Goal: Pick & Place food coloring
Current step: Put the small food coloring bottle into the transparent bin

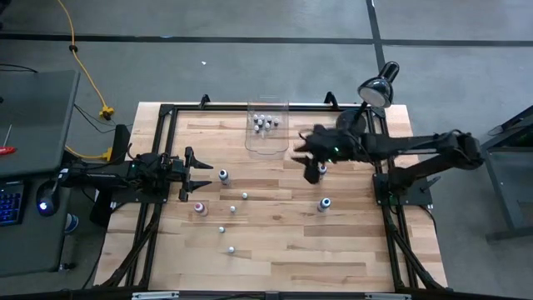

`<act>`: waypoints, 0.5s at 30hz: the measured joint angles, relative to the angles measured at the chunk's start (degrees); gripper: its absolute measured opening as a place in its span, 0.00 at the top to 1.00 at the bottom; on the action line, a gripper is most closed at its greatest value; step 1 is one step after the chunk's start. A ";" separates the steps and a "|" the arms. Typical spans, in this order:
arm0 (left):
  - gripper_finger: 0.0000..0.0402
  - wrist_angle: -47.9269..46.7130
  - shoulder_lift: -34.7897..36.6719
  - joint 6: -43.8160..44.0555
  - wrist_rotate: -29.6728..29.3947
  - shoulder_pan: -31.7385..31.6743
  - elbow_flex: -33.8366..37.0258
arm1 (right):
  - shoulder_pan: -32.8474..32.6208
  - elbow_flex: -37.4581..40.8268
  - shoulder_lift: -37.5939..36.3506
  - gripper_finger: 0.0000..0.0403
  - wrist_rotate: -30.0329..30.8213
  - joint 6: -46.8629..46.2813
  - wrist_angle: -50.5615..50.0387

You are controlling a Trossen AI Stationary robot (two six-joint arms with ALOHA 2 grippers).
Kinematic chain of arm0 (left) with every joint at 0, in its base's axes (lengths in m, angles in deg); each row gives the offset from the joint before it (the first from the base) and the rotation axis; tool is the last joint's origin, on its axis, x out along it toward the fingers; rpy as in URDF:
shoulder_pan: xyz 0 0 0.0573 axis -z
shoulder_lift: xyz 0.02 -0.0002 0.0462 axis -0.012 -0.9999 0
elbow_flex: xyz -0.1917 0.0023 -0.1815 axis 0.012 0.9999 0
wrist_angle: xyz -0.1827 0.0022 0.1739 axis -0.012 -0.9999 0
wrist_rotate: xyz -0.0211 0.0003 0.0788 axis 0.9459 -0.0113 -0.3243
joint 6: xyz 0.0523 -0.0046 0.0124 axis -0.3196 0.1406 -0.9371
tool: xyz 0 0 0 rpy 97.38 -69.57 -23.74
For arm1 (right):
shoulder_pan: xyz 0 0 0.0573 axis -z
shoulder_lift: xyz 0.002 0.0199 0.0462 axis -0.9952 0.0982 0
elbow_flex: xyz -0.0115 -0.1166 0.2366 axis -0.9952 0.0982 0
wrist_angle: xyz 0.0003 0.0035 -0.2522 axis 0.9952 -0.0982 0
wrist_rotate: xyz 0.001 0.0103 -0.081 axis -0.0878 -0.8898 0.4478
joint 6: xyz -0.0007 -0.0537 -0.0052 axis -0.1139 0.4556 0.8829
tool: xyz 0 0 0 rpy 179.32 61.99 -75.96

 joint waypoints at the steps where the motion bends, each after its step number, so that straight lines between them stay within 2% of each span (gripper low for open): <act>1: 0.41 0.00 0.00 0.00 0.00 0.00 0.01 | -0.91 1.81 -1.22 0.68 -0.05 -0.04 0.18; 5: 0.41 0.00 0.00 0.00 -0.02 -0.01 0.00 | -5.10 7.73 -4.66 0.68 -0.09 -0.11 0.98; 8: 0.41 0.00 -0.01 0.01 -0.01 -0.01 0.00 | -8.46 9.26 -4.90 0.68 -0.05 -0.11 1.14; 11: 0.41 0.00 -0.02 0.00 -0.02 0.00 0.01 | -11.43 8.86 -4.21 0.68 0.04 -0.61 1.12; 15: 0.41 0.00 -0.02 0.00 -0.02 -0.02 -0.01 | -14.64 4.28 -0.18 0.68 0.04 -0.70 -3.12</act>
